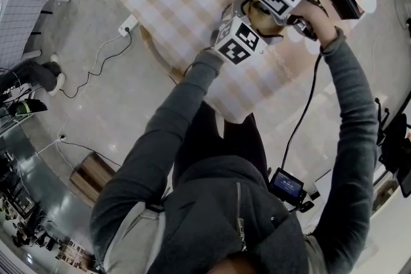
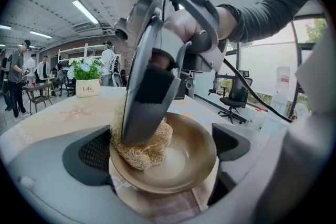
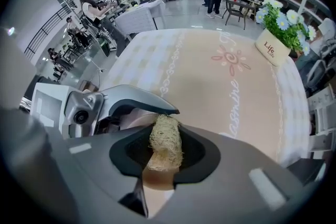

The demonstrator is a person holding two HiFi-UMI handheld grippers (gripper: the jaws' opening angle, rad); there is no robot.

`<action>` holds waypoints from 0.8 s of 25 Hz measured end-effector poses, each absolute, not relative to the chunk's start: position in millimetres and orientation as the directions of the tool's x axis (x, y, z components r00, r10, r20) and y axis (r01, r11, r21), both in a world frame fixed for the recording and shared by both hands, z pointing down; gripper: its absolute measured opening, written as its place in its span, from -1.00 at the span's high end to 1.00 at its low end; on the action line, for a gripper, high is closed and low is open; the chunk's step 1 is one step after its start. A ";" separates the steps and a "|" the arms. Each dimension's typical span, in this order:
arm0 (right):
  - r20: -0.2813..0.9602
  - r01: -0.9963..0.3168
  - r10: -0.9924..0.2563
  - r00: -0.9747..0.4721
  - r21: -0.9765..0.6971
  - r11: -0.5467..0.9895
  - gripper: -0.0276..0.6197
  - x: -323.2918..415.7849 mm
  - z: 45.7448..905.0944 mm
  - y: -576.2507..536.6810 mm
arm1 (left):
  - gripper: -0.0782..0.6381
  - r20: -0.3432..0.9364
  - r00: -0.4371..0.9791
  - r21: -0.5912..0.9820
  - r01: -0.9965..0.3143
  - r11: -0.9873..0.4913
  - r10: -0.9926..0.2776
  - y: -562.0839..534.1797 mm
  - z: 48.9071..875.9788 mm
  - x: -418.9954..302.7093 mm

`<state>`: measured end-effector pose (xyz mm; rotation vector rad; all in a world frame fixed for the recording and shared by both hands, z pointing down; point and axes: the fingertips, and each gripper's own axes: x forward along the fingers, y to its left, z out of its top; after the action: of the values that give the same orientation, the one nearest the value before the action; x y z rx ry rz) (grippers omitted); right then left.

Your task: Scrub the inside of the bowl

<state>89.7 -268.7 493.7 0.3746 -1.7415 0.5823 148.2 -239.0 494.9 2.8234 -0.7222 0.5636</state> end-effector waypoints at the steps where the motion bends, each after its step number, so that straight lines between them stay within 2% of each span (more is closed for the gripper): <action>1: 0.968 -0.541 0.051 -0.247 -0.182 0.821 0.60 90.7 493.9 -269.1 | -0.85 0.401 0.811 0.073 -0.492 -0.868 -0.426 -238.7 495.1 148.2; 20: 0.974 -0.574 -0.017 -0.228 -0.120 0.810 0.61 107.3 493.2 -275.5 | -0.85 0.404 0.809 0.075 -0.494 -0.866 -0.427 -239.2 497.5 147.9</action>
<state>107.3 -275.5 493.2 0.4608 -1.7394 0.5505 147.9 -239.2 497.5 2.8180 -0.7234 0.5665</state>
